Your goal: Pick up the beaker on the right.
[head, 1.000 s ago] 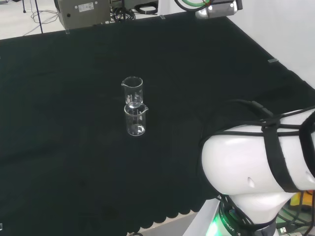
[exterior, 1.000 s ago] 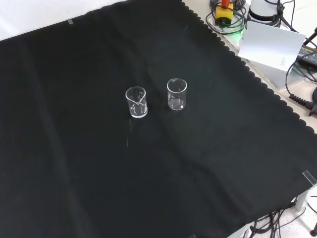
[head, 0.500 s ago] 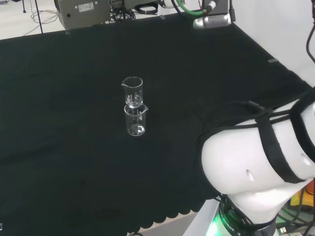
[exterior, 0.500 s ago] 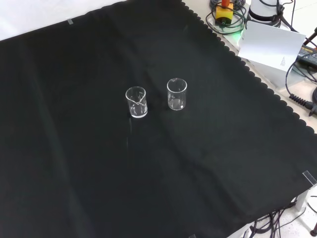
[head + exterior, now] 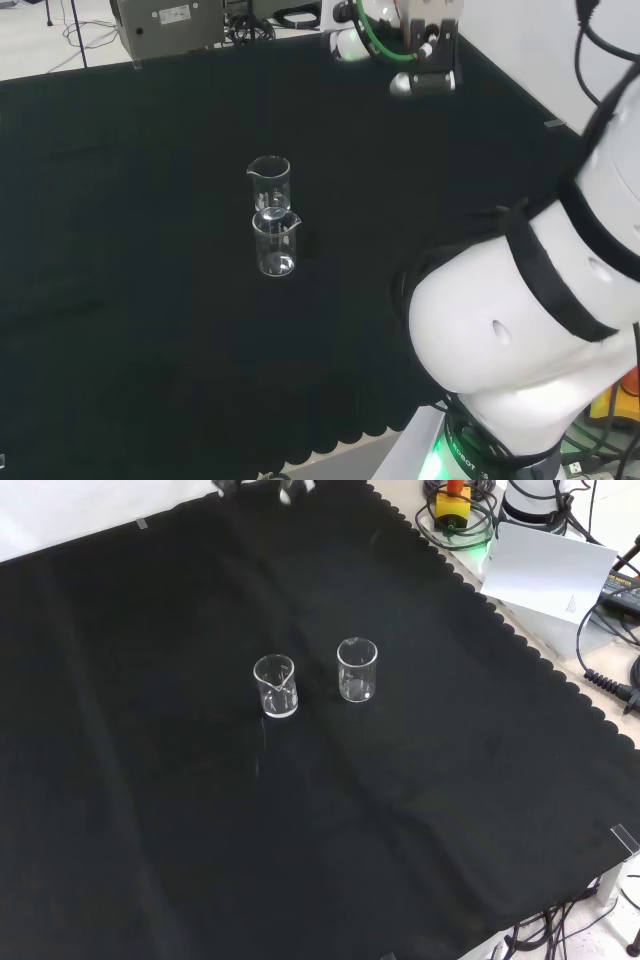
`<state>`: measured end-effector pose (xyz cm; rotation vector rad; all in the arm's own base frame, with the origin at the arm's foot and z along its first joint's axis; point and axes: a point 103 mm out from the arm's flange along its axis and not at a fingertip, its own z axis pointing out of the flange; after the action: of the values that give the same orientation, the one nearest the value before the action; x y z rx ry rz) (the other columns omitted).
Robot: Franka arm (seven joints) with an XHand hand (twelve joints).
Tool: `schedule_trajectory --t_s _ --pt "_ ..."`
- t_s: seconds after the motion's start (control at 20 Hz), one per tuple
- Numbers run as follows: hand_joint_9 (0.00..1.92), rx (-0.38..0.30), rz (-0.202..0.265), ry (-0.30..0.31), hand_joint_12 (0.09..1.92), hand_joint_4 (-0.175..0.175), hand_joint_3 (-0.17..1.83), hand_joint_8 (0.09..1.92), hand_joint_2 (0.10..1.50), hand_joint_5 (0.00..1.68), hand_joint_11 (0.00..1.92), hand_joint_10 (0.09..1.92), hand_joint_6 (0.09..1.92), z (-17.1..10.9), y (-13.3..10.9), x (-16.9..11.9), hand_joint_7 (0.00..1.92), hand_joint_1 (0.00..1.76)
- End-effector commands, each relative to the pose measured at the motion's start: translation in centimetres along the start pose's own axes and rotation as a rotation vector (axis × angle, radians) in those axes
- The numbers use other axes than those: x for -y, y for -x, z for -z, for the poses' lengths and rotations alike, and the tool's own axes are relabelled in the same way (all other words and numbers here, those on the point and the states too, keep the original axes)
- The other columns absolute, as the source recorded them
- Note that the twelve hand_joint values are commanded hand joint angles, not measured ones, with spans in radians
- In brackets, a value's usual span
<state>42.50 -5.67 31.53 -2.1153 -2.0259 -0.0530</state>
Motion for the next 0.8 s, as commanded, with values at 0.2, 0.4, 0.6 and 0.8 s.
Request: schedule_trajectory --t_s 0.2,0.4,0.6,0.8 --pt "0.4 -0.225 0.04 0.014 1.4 -0.028 0.43 0.61 0.86 0.41 0.08 0.67 0.09 -9.1 3.7 -6.4 0.18 0.68" --pt "0.41 -0.236 0.069 -0.022 1.4 -0.029 0.54 0.62 0.75 0.42 0.08 0.67 0.09 -11.6 3.3 -7.7 0.19 0.72" --pt "0.39 -0.258 0.094 -0.054 1.4 -0.03 0.54 0.61 0.71 0.4 0.08 0.66 0.09 -13.5 3.0 -8.7 0.17 0.71" --pt "0.38 -0.259 0.104 -0.081 1.4 -0.032 0.54 0.61 0.69 0.39 0.07 0.66 0.09 -14.8 3.0 -9.2 0.15 0.7"
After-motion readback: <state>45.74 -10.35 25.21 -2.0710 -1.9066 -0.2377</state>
